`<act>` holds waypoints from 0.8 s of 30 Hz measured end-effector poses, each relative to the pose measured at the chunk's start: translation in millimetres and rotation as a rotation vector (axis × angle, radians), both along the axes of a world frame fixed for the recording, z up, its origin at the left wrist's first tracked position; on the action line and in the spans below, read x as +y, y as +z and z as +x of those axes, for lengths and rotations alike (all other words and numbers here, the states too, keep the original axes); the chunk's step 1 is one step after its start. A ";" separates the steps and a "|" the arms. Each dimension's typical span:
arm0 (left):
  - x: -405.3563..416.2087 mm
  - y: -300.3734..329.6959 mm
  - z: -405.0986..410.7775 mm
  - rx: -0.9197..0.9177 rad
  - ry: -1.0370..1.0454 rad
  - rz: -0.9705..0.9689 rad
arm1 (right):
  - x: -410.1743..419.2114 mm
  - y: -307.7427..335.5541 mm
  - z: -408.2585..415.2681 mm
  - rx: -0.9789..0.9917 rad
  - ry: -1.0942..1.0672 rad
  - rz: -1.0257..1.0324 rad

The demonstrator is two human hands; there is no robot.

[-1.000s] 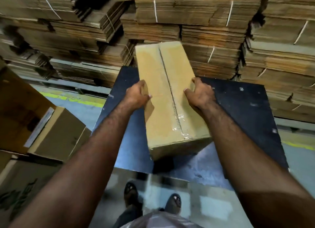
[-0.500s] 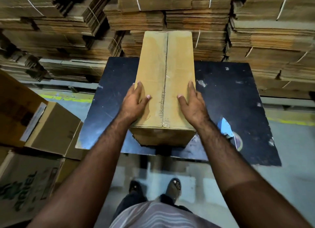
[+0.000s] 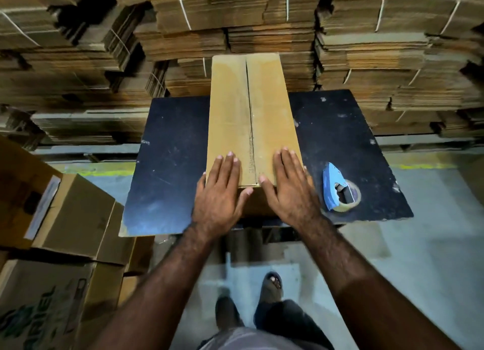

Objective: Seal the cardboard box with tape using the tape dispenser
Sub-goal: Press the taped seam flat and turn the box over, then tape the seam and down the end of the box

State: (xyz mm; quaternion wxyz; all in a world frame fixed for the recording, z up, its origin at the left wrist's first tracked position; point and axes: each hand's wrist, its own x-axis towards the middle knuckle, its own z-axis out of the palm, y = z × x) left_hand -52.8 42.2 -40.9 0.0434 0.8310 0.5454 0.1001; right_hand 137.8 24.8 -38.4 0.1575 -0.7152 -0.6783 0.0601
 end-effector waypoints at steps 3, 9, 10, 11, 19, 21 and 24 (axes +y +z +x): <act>9.1 -0.6 -1.3 0.012 -0.030 -0.014 | 3.9 1.5 -0.1 -0.021 -0.001 -0.019; 36.6 1.6 -3.6 0.019 -0.048 -0.067 | 30.3 12.7 6.2 0.062 0.080 -0.159; 37.2 2.4 -3.4 0.002 -0.041 -0.051 | 32.4 15.0 13.2 0.165 0.114 -0.161; 36.7 4.2 -2.5 -0.033 -0.028 -0.036 | 31.7 17.7 22.0 0.306 0.127 -0.130; 19.8 9.6 52.4 -0.119 0.007 -0.025 | 3.4 -52.4 147.6 0.290 -0.463 -0.198; 22.4 -0.2 55.7 -0.064 0.032 -0.008 | 8.4 -72.6 162.0 0.225 -0.420 -0.374; 30.2 -0.2 53.3 -0.017 0.029 -0.004 | 24.1 -96.9 166.4 0.099 -0.372 -0.481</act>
